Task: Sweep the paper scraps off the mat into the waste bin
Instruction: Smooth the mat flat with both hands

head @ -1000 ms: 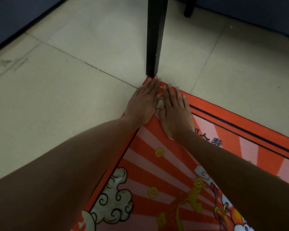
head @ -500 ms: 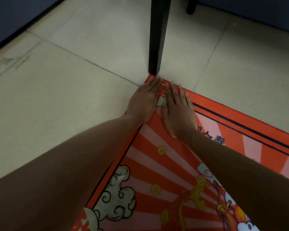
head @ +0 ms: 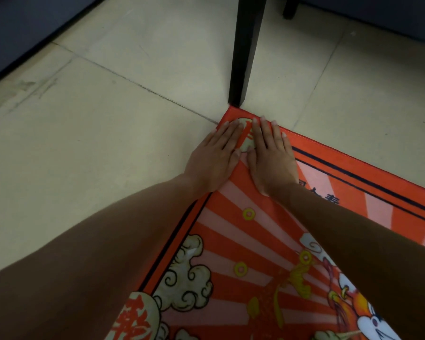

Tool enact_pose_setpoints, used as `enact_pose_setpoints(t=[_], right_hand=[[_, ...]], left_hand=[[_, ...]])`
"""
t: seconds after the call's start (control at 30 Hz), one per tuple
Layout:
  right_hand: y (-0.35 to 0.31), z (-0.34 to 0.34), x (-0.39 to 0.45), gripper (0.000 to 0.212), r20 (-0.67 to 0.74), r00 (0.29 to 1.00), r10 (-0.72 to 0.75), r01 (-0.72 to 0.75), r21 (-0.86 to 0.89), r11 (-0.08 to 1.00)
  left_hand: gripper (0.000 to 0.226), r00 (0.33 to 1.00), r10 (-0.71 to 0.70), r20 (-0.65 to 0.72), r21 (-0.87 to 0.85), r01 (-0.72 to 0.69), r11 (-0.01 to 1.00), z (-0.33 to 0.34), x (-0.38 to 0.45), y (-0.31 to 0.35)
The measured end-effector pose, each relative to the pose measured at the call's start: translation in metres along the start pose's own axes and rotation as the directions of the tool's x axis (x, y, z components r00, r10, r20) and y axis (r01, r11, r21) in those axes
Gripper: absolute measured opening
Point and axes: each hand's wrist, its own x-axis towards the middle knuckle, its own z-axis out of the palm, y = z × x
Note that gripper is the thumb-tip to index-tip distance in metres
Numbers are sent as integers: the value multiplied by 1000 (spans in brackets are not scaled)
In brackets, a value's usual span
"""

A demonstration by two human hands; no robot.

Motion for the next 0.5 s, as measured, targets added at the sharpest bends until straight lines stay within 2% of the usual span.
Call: enact_pose_setpoints(t=[0.13, 0.33, 0.5], right_hand=[[-2, 0, 1, 59, 17, 1000, 20, -19, -30, 999], [-18, -7, -2, 59, 116, 989, 90, -89, -14, 996], [-49, -2, -69, 62, 89, 982, 166, -172, 68, 983]], left_hand=[[63, 1000, 17, 14, 19, -18, 1000, -3, -23, 1], [63, 1000, 9, 16, 22, -9, 1000, -4, -32, -3], [63, 1000, 9, 12, 20, -9, 1000, -2, -31, -1]])
